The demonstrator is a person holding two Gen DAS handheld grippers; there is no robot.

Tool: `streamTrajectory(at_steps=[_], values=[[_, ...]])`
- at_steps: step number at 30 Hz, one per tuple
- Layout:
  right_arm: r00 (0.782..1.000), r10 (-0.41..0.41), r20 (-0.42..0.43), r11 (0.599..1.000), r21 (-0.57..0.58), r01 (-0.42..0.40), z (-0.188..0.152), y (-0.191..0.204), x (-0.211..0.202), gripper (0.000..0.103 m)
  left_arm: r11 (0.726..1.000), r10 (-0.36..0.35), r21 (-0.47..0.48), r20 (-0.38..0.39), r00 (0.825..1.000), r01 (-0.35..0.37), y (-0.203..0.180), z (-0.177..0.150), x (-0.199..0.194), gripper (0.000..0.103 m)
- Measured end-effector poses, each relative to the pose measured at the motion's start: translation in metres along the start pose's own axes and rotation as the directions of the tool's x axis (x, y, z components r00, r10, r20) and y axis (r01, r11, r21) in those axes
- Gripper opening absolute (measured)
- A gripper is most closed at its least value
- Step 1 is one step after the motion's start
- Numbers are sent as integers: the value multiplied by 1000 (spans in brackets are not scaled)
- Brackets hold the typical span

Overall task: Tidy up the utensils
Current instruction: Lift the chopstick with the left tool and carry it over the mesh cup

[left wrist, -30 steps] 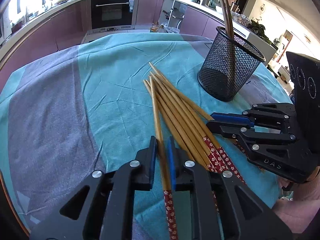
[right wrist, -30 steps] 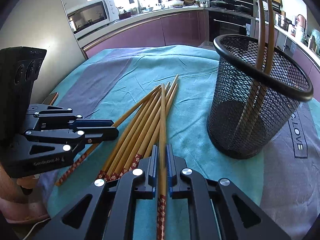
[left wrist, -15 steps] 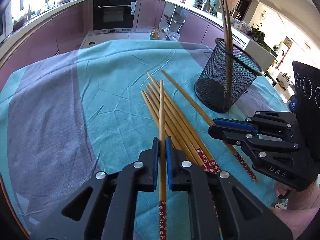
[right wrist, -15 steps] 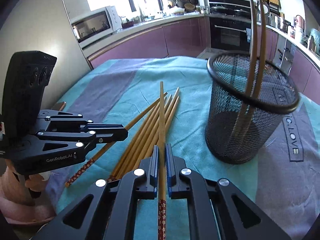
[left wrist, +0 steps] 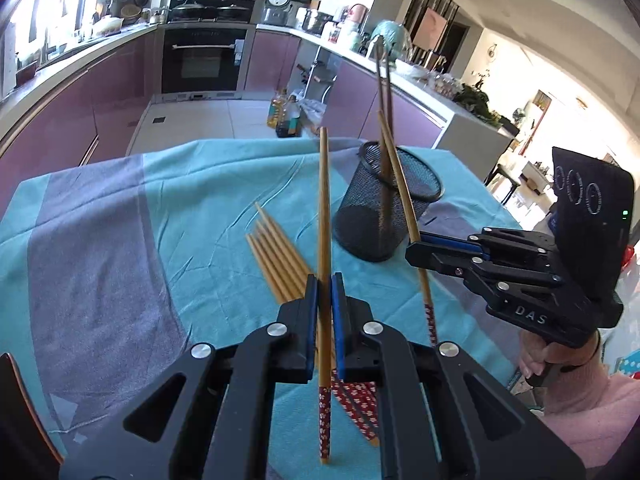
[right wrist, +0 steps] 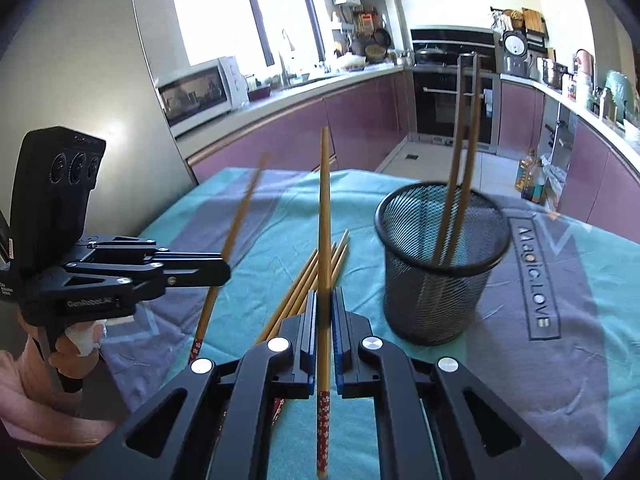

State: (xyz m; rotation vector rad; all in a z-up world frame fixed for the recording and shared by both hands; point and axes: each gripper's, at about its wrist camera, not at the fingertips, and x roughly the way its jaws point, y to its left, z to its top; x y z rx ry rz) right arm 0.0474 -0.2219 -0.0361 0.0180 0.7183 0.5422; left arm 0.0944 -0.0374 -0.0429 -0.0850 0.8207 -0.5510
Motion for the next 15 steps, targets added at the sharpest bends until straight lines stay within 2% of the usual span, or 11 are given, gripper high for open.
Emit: streamTrajectory(at_steps=[15], values=[[995,7,95,999,36,-10,14,-15,-28,6,996,-88,23,114,990,86,-17,19,-45,8]])
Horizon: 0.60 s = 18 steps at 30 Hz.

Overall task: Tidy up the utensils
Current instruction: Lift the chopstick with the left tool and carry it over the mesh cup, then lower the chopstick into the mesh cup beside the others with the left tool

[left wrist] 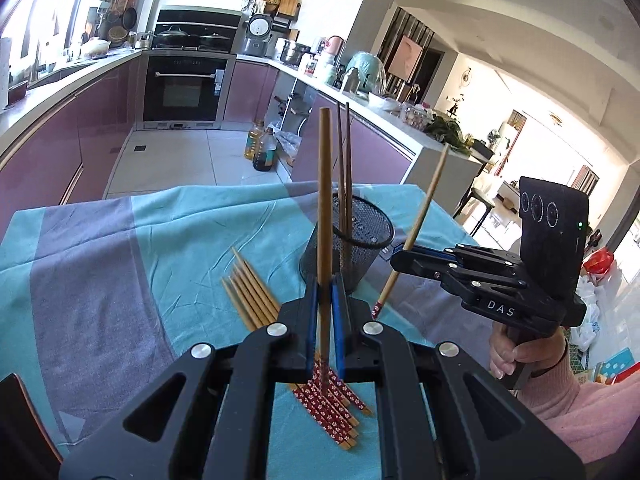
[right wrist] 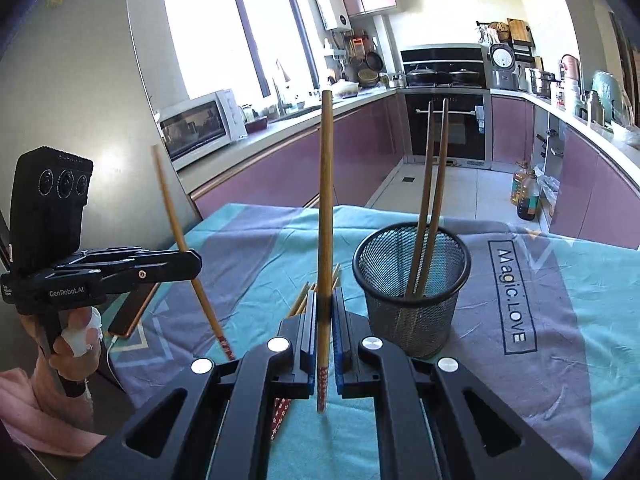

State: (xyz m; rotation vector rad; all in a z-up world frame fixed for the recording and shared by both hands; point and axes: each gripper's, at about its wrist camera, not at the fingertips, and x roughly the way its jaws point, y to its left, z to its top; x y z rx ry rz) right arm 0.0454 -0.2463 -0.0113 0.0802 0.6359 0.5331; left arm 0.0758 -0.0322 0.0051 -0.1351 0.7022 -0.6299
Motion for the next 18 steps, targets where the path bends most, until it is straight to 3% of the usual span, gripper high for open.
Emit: streamTrajectory(at_steps=[18], values=[[996,-32,86,999,-5,33,22,-10,-27,6,999,-47,13,69,997,46,-18,36,8,7]])
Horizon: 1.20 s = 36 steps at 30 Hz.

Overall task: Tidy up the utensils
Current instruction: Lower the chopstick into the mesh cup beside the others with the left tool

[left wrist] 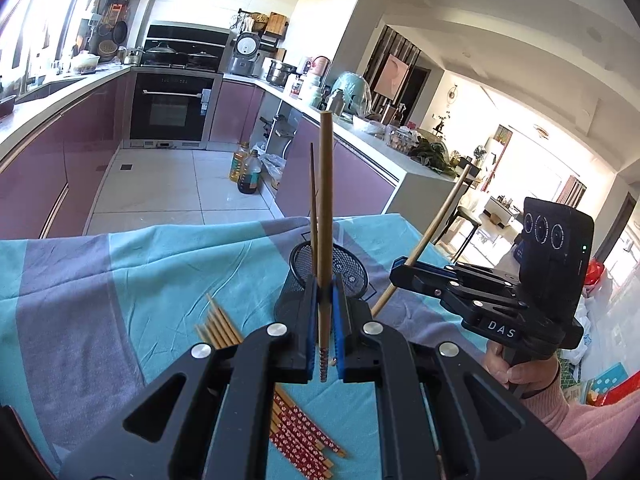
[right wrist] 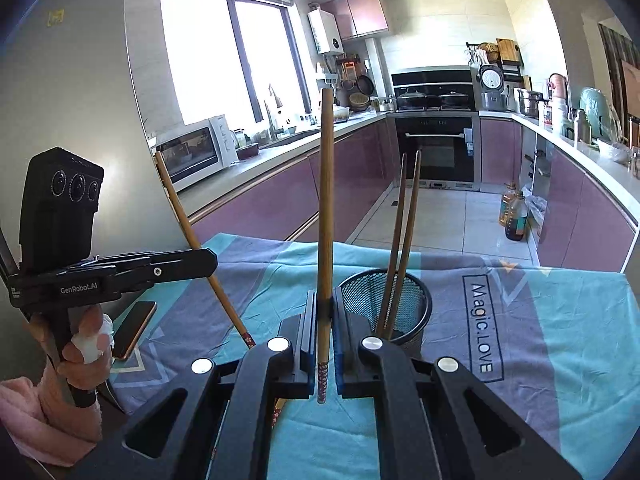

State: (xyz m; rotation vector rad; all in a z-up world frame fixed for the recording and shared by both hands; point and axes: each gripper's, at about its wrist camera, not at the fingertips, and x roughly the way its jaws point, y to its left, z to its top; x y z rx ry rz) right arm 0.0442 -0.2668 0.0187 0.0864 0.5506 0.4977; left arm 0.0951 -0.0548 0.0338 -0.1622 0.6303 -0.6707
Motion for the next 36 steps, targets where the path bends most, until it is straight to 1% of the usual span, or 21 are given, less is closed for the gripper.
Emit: streamTrajectory(at_steps=[20,29,36], values=[[993,-40,115,998,-39,45,43,-9,-24,6,997,-12,77,81,997,6,-31,55,-2,8],[990,-54,129,998,-28,58,54,-20,-14,6,996,3,88,119,993,-14,-40,73,-1,7],[989,-56,136,998,-9,58,56,-25,-7,6,994,18,102,121,992,-30,-49,76,7,7]])
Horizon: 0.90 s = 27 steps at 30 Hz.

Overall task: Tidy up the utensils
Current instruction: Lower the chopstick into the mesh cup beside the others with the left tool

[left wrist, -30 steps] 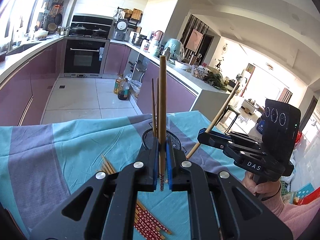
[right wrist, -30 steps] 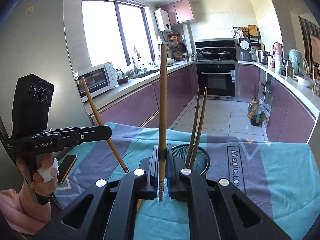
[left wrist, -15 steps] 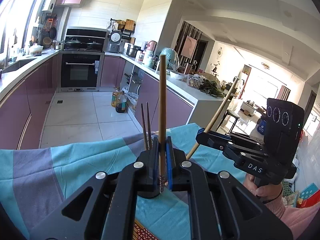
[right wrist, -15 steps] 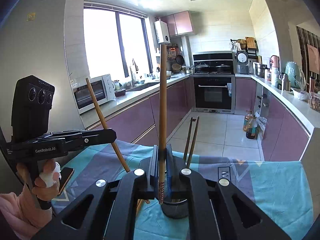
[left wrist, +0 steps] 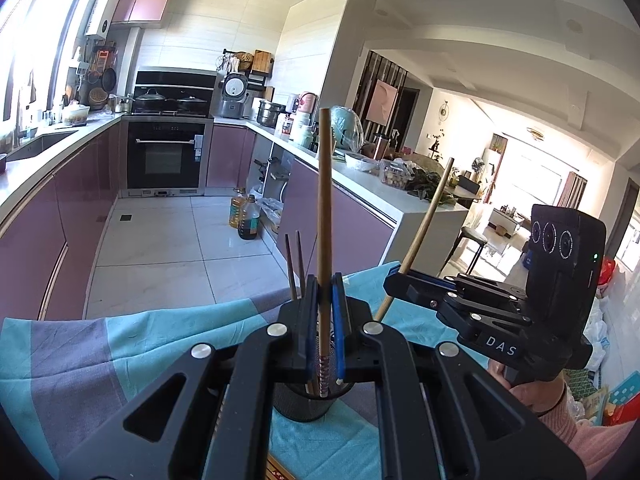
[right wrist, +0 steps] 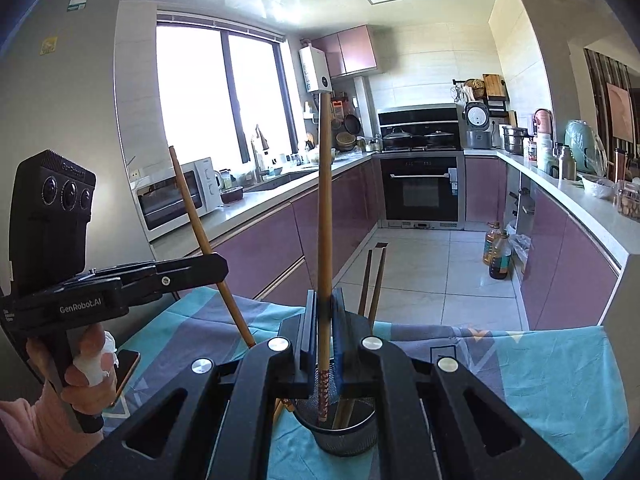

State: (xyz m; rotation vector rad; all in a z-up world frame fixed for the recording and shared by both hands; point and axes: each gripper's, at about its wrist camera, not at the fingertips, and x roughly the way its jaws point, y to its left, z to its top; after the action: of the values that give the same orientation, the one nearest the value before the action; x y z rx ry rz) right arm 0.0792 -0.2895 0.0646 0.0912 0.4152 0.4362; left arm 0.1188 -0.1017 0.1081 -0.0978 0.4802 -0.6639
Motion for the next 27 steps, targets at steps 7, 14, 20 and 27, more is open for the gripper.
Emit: streamTrajectory(at_steps=[7,14,20,27], values=[[999,-14,-45,1000,12,15,-10,-5,14,6,1000,19,25,-51,999,-17,-5,-7,14,7],[994,-15,-112,999,30,18,-22,-9,33,6,999,29,41,-125,992,-24,-3,-17,33,7],[984,-10,-180,999,41,18,-33,-10,44,6,998,30,66,-190,981,-18,-4,-25,44,7],[969,-2,-246,999,47,14,-42,-13,58,6,998,26,58,-267,963,-11,6,-30,63,7]])
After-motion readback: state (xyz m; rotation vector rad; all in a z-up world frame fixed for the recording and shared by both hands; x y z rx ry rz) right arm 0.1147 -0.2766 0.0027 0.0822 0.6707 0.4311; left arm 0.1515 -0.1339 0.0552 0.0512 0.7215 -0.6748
